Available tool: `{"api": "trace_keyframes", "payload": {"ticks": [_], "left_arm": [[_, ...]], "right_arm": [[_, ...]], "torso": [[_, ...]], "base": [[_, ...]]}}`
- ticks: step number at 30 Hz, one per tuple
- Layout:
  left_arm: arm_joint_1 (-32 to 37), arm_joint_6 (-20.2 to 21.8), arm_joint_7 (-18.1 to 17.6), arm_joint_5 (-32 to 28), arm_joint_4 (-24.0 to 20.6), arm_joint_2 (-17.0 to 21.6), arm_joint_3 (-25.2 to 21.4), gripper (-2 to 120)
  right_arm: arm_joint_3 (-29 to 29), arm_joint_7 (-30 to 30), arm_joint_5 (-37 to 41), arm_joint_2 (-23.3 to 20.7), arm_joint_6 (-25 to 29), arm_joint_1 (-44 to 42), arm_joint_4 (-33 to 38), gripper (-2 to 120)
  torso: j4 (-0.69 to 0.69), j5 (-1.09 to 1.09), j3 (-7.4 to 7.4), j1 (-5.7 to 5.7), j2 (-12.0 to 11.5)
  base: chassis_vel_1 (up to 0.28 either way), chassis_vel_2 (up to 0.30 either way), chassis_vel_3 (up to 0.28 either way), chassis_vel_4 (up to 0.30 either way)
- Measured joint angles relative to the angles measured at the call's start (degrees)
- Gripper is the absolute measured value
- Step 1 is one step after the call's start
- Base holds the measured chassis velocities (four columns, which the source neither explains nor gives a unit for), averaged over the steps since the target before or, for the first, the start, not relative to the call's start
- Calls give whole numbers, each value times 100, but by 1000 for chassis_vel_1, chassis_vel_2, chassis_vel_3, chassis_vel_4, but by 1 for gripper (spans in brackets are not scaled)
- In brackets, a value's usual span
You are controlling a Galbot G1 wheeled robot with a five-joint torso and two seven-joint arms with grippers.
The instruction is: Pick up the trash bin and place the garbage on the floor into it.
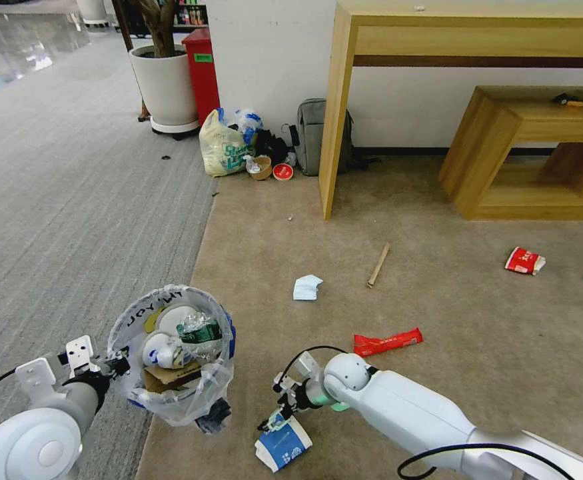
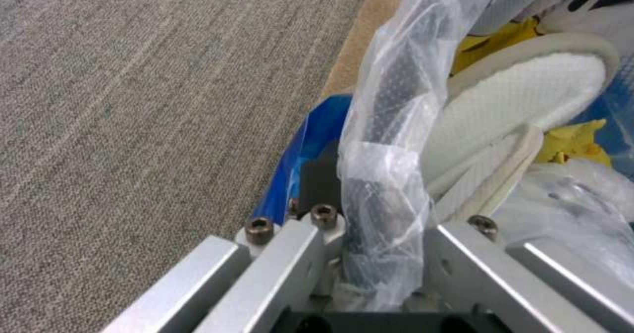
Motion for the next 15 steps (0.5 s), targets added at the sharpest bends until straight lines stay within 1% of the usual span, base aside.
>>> {"api": "trace_keyframes", "payload": {"ticks": [13, 14, 15], "left_arm": [[-1, 0, -84, -1, -37, -16, 54, 0], [-1, 0, -89, -4, -41, -12, 54, 0], [-1, 0, -89, -4, -41, -12, 54, 0]], "right_arm": [[67, 10, -102, 121, 48, -31, -246, 100], [81, 5, -107, 136, 62, -37, -269, 97], [81, 5, -107, 136, 62, -37, -269, 97]], "torso": [[-1, 0, 0, 0, 0], [-1, 0, 0, 0, 0], [-1, 0, 0, 0, 0]], "base": [[0, 0, 0, 0], [0, 0, 0, 0], [0, 0, 0, 0]]}}
